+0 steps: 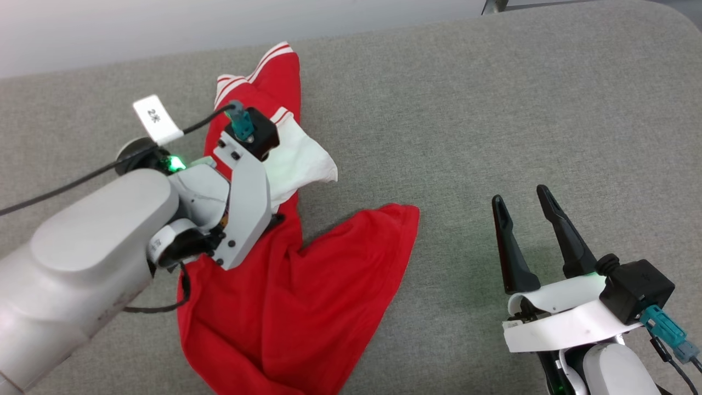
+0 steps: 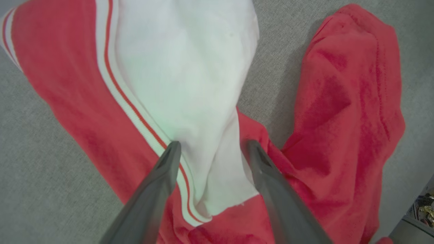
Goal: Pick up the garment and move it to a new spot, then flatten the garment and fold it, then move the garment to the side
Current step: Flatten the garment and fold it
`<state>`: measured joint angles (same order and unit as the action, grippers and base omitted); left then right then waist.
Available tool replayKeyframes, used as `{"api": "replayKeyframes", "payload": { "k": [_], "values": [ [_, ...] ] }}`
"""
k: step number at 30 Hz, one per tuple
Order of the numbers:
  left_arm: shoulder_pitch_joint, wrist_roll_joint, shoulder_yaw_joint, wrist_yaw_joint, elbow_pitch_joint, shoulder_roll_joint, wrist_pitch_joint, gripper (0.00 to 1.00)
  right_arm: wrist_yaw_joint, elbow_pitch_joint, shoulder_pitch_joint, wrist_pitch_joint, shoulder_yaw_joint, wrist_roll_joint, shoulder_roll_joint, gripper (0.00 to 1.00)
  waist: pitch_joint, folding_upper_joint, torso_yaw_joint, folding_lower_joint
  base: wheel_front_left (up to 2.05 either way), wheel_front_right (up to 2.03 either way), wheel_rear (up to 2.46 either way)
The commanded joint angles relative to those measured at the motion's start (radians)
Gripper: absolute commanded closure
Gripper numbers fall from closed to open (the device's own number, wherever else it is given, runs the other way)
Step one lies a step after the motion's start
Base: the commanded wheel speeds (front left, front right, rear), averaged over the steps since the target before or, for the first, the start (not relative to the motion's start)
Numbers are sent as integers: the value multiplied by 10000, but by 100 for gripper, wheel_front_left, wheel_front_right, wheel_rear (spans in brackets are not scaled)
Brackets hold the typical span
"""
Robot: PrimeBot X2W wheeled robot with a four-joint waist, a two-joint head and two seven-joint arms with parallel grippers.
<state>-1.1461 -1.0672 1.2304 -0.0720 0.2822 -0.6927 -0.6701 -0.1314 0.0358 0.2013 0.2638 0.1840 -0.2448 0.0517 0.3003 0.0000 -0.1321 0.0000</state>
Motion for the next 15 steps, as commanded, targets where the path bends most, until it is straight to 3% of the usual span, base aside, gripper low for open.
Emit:
{"api": "replayKeyframes", "payload": {
  "k": [1,6,7,9,14,15],
  "values": [
    [76,-56,30,-58,72,-24,-37,0,13,-35,-72,8,11,-73,-18,0,5,0,42,0,0,0,0],
    [122,-284,-37,-123,129,13,-100,0,13,-12,28,8,94,-19,-16,0,1,0,122,0,0,0,0],
    [141,-365,-75,-146,127,32,-99,15,13,-3,55,8,100,3,-16,0,-5,0,142,0,0,0,0],
    [150,-460,-113,-152,104,55,-112,57,13,12,79,8,110,40,-16,0,-22,0,182,0,0,0,0],
    [206,-640,-244,-129,58,95,62,97,14,25,49,8,129,81,-16,0,-69,0,260,0,0,0,0],
    [211,-684,-263,-123,54,98,73,100,13,26,35,8,131,83,-16,0,-75,0,272,0,0,0,0]
  ]
}}
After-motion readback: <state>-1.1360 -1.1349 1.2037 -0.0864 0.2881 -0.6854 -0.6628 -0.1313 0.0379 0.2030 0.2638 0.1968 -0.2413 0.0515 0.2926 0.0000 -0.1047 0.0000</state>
